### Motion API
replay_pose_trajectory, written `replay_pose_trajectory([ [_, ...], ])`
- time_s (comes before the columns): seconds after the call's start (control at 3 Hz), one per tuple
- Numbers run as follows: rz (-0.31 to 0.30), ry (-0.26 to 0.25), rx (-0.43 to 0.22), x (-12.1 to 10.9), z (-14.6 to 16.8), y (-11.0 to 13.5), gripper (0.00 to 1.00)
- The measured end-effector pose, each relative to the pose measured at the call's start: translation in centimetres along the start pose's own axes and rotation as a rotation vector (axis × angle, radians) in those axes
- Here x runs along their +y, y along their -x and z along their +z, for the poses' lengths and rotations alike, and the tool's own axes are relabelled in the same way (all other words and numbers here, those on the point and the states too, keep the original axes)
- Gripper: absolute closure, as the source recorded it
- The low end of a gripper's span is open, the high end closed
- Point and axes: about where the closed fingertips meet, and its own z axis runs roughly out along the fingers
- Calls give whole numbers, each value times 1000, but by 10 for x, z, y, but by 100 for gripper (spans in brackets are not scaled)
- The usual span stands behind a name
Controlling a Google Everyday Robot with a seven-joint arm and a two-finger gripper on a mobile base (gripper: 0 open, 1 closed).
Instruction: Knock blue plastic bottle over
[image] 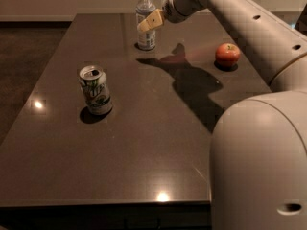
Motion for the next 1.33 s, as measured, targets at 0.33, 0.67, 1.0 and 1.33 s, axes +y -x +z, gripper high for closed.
replay_pose_trajectory([
  [0.33,1,6,-27,5,15,12,0],
  [0.67,3,22,-46,11,27,20,0],
  [1.0,7,46,-59,18,39,26,0],
  [1.33,13,56,-63,20,48,28,0],
])
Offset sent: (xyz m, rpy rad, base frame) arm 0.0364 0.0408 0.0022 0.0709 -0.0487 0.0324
